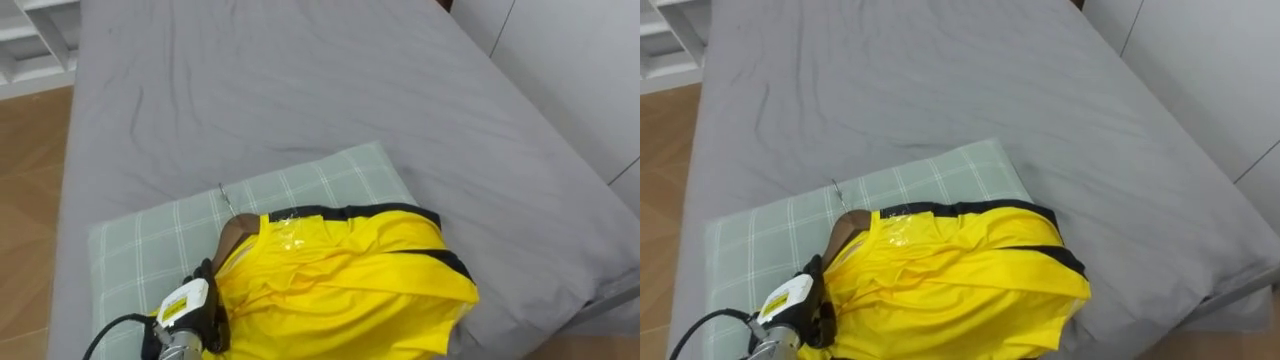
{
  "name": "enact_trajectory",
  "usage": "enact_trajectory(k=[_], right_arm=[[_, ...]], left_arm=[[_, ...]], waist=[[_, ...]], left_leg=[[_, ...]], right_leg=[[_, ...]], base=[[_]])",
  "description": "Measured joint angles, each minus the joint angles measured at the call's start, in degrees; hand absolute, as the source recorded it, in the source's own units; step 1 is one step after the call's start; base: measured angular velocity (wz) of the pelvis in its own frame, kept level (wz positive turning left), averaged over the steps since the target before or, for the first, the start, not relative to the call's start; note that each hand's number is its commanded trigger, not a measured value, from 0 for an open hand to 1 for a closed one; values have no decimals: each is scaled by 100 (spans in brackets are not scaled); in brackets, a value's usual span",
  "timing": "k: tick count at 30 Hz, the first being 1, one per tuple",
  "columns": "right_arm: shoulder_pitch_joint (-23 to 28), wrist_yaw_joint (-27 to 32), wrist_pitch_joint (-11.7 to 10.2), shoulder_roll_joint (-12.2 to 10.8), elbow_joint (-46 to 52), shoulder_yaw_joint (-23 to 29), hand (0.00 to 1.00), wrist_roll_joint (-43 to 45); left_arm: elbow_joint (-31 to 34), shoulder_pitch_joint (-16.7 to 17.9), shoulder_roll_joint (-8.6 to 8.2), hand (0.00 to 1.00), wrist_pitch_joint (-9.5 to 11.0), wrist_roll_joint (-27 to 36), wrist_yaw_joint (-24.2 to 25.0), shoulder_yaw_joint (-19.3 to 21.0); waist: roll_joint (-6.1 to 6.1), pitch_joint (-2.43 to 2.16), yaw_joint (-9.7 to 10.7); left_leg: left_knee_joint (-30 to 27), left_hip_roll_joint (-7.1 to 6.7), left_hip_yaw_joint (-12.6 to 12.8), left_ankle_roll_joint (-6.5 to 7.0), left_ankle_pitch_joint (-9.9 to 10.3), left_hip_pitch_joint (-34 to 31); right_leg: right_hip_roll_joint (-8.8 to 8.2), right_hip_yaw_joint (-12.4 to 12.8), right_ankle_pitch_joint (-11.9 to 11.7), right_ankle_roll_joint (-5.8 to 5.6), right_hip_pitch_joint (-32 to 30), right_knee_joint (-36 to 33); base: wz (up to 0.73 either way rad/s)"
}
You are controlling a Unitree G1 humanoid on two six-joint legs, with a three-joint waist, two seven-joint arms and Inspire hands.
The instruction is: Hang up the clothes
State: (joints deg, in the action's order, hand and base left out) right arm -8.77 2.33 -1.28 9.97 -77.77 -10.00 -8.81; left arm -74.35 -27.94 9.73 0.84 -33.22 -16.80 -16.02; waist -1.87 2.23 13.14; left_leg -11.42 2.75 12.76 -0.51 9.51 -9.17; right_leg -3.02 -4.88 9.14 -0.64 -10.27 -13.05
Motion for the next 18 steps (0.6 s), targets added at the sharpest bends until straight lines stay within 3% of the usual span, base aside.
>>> enact_trajectory(k=[10,18], right_arm=[[36,-50,-9,118,13,6,0,258],[40,-54,-57,127,12,5,0,279]], left_arm=[[23,-176,233,0,16,-14,525,6],[23,-195,244,0,16,-14,635,6]], waist=[[-34,-16,-27],[-99,-26,-24]], left_leg=[[-1,4,46,0,0,35],[0,4,46,0,0,64]], right_leg=[[-1,23,0,0,9,-11],[-2,22,0,0,38,-17]], base=[[-1],[0]])
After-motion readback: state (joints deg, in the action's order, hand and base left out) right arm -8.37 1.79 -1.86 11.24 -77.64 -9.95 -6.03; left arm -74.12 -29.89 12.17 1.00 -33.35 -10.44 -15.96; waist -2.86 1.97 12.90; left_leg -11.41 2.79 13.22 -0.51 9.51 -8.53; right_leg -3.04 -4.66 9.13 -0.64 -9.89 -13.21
